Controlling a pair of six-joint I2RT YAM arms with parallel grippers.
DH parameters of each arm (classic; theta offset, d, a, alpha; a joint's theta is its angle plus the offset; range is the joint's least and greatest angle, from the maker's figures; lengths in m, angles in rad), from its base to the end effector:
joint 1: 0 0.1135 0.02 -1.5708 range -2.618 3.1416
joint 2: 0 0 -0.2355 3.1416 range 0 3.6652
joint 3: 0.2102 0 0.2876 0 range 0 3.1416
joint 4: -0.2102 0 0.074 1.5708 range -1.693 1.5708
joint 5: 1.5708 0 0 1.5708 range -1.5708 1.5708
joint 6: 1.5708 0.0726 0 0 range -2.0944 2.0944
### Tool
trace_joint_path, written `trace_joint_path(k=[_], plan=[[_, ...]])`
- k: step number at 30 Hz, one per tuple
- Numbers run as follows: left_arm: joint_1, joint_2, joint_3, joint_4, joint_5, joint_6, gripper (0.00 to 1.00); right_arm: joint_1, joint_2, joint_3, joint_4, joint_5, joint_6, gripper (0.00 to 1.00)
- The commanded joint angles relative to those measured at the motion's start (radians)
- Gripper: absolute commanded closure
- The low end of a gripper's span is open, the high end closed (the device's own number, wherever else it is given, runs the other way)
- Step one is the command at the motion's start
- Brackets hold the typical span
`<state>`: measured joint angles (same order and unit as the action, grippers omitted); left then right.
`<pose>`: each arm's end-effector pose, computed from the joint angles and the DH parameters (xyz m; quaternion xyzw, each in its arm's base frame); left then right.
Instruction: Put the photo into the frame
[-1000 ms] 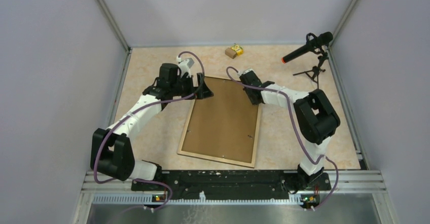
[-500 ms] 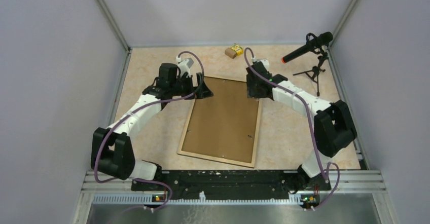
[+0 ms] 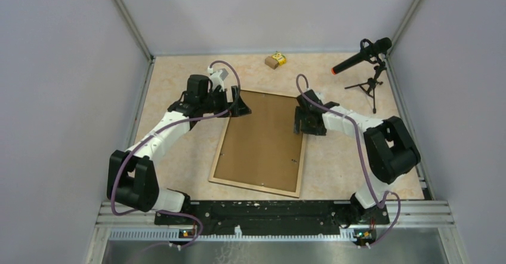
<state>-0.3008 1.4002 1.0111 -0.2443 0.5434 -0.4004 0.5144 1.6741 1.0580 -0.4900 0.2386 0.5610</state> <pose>0.3449 -0.1463 0.2138 0.0783 0.8644 -0.3743 0.3264 0.3334 0.1687 0.1050 0.0499 0.9653 0.0176 0.2557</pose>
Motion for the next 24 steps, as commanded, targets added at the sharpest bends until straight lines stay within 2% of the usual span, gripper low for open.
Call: trace_joint_path(k=[1, 8, 16, 21, 24], plan=[[0.005, -0.018, -0.002, 0.041, 0.025, -0.009, 0.02, 0.016, -0.066, -0.102, 0.057, -0.026, 0.000, 0.30], [0.005, -0.019, -0.008, 0.045, 0.020, -0.011, 0.02, 0.044, -0.059, -0.151, 0.115, -0.053, -0.069, 0.48], [0.005, -0.021, -0.008, 0.043, 0.014, -0.008, 0.02, 0.043, 0.057, -0.058, 0.107, 0.025, -0.220, 0.67], [0.005, -0.020, -0.006, 0.041, 0.012, -0.006, 0.02, 0.044, 0.143, 0.027, 0.153, 0.031, -0.391, 0.94], [0.005, -0.017, -0.006, 0.039, 0.011, -0.003, 0.02, 0.040, 0.188, 0.074, 0.177, 0.066, -0.470, 0.95]])
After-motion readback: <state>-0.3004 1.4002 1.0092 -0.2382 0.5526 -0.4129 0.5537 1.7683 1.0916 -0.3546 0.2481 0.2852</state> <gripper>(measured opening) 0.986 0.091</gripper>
